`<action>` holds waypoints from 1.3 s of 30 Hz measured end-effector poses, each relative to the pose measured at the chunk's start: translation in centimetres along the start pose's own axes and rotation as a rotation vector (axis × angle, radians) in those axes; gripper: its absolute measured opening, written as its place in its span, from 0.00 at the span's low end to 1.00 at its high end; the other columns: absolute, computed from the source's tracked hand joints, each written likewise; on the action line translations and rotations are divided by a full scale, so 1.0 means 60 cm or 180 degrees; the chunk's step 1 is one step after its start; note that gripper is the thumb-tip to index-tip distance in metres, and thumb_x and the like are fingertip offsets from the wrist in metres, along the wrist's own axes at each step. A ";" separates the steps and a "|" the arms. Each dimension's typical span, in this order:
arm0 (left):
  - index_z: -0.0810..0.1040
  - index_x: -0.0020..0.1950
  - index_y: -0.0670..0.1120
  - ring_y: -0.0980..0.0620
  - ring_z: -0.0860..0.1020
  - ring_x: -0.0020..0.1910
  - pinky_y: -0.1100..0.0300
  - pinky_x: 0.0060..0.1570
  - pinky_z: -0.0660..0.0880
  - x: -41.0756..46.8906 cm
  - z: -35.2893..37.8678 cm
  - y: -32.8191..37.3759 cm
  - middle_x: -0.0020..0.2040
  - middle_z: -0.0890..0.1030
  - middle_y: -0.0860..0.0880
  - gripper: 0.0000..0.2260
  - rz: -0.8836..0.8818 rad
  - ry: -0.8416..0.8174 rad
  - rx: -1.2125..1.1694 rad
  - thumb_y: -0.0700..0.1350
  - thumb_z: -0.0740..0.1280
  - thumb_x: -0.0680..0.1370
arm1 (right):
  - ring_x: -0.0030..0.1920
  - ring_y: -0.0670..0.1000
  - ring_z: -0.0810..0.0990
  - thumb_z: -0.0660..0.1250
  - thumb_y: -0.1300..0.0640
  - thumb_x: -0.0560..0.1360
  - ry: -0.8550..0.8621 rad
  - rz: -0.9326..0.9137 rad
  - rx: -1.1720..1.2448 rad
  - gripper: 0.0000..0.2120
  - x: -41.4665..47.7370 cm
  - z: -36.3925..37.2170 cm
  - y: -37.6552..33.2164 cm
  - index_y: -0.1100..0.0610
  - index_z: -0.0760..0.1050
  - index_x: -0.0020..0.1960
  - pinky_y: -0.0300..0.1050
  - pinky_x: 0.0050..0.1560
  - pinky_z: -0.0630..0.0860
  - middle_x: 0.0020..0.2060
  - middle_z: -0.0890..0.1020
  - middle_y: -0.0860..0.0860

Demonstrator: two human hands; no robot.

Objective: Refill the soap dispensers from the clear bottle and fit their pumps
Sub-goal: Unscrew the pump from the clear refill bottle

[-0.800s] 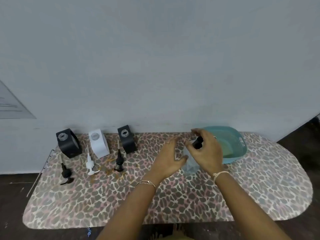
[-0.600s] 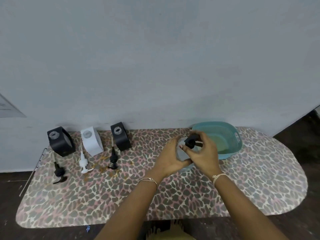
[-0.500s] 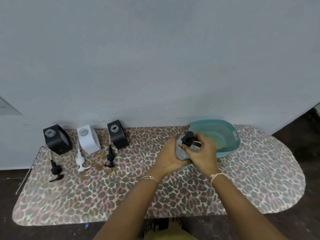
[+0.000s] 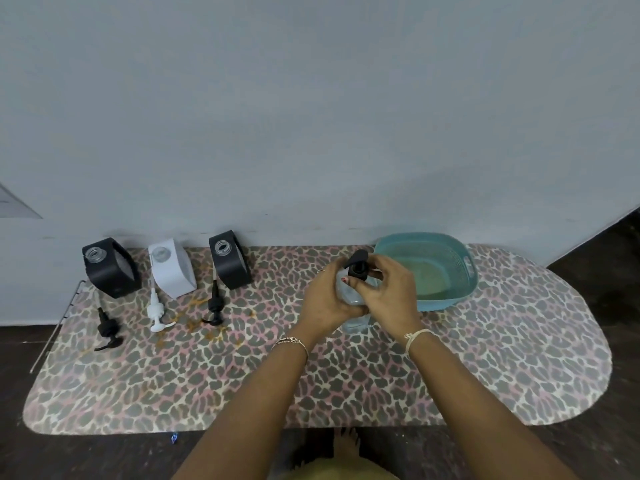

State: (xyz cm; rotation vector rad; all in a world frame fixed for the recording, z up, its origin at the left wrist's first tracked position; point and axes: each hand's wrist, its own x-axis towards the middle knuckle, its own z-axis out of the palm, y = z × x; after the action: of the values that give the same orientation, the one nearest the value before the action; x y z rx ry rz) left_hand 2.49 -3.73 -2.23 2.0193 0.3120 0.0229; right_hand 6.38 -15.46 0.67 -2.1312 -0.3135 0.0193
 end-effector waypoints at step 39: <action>0.65 0.72 0.58 0.57 0.73 0.66 0.48 0.61 0.76 0.017 0.001 -0.124 0.66 0.74 0.60 0.37 0.1366 0.0119 -0.0665 0.54 0.77 0.67 | 0.58 0.43 0.77 0.67 0.55 0.78 0.0535 -0.0960 0.1142 0.15 -0.015 0.097 0.070 0.56 0.73 0.63 0.40 0.60 0.75 0.59 0.72 0.50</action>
State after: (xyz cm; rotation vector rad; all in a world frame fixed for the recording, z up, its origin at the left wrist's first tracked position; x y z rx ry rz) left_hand 1.90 -0.41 -8.96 1.8447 -0.1024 0.3475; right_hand 5.65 -13.03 -6.10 -1.7017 -0.4894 -0.2587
